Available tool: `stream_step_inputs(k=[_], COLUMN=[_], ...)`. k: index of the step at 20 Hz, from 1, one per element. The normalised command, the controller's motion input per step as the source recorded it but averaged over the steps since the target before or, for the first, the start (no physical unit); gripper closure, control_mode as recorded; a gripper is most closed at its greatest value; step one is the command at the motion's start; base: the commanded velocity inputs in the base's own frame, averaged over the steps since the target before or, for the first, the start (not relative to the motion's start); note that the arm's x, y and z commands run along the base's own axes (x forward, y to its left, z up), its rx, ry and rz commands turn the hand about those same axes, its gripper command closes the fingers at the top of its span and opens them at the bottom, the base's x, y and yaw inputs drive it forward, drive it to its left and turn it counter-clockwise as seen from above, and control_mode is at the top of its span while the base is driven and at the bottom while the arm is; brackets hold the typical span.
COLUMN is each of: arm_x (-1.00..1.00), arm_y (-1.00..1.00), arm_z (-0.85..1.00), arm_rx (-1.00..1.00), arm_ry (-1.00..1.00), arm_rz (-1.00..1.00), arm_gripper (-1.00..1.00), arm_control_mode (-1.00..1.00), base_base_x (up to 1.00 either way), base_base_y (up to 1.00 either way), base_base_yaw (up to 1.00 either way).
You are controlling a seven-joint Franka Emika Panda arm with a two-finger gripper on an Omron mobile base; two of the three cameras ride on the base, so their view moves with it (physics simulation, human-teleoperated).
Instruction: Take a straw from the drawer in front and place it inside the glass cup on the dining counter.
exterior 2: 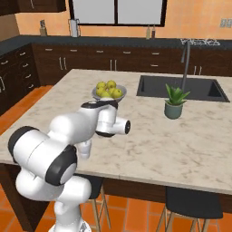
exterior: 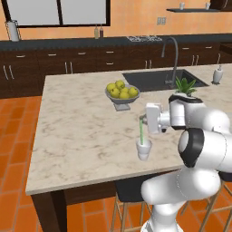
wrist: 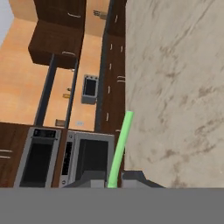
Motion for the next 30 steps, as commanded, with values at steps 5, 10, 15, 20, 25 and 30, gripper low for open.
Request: stream_step_inputs(k=[5, 10, 15, 20, 25, 30], arm_x=[0.12, -0.49, -0.97, -0.28, 0.16, 0.48], arm_y=[0.00, 0.00, -0.02, 0.00, 0.03, 0.00], arm_z=[-0.26, -0.12, 0.00, -0.10, -0.11, -0.07], arm_rx=[0.00, 0.00, 0.00, 0.00, 0.00, 0.00], arm_ry=[-0.10, -0.05, -0.05, 0.00, 0.00, -0.03], arm_rz=[0.00, 0.00, 0.00, 0.00, 0.00, 0.00], arm_gripper=[1.00, 1.00, 1.00, 1.00, 1.00, 1.00], arm_control_mode=[-1.00, -1.00, -1.00, -1.00, -1.00, -1.00], base_base_x=[0.00, 0.00, 0.00, 0.00, 0.00, 0.00], base_base_y=[0.00, 0.00, 0.00, 0.00, 0.00, 0.00], base_base_yaw=[0.00, 0.00, 0.00, 0.00, 0.00, 0.00])
